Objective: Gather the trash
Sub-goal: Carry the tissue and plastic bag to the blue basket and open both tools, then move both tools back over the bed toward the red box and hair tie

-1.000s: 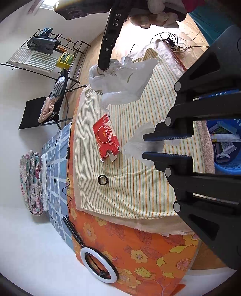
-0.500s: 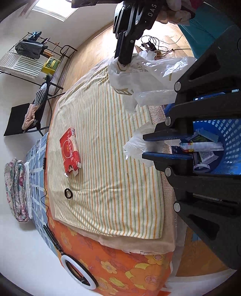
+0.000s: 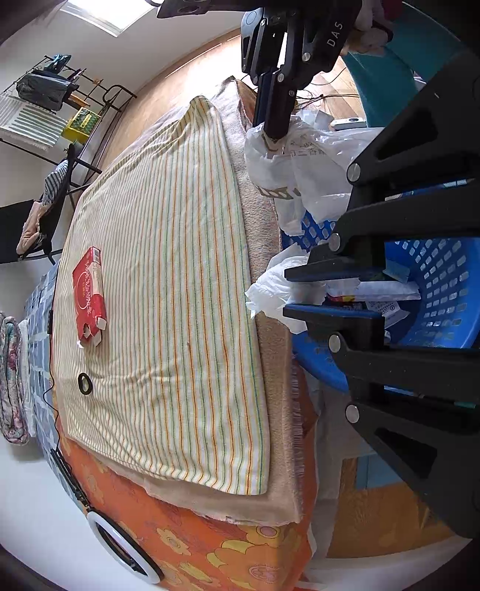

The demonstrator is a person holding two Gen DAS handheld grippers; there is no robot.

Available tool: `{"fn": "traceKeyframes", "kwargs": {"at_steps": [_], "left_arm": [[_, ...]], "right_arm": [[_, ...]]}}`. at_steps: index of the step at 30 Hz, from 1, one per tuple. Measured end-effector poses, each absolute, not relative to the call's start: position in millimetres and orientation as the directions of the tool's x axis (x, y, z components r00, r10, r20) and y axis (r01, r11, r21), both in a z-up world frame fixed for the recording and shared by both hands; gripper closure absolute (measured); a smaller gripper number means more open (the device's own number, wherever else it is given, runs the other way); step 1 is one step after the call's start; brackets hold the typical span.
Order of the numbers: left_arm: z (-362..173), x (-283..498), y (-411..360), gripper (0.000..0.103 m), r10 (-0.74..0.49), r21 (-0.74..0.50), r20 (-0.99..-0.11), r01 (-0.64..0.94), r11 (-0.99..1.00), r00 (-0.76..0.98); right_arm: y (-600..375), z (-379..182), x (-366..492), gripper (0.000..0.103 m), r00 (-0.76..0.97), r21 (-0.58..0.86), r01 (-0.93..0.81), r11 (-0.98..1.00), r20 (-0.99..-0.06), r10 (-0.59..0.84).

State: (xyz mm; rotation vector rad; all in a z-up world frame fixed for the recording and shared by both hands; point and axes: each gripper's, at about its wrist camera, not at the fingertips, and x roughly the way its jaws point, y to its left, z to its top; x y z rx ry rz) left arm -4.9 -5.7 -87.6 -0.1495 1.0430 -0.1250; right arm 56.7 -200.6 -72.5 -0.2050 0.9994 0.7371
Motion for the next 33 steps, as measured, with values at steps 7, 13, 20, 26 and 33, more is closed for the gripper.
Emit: {"fn": "traceKeyframes", "kwargs": {"at_steps": [7,13,20,26,33], "left_arm": [[-105.9,-5.8,-12.8,0.092,-0.19,-0.186,-0.879,0.051,0.981,0.438],[-120.2,-4.9,-21.3,0.09,-0.201,-0.191,-0.901,0.065,0.979,0.384],[-125.8,-3.8,-23.5,0.089,-0.198,-0.187,-0.908,0.066,0.98,0.369],[-126.4,-2.5,-20.7,0.088,-0.196,-0.189,-0.909,0.056,0.98,0.369],[-122.9,-1.9,-15.2,0.064,-0.192,-0.194,-0.901,0.036,0.98,0.388]], "right_arm": [[-193.6,-99.7,48.2,0.095,0.244,0.201,-0.66,0.724,-0.854,0.46],[-191.4,-110.3,44.8,0.089,0.209,0.214,-0.665,0.716,-0.867,0.453],[-196.0,-112.1,48.2,0.065,0.199,0.237,-0.646,0.726,-0.865,0.46],[-194.3,-112.1,48.1,0.06,0.208,0.223,-0.643,0.733,-0.87,0.447],[-194.1,-108.6,48.7,0.042,0.234,0.199,-0.643,0.74,-0.869,0.436]]}}
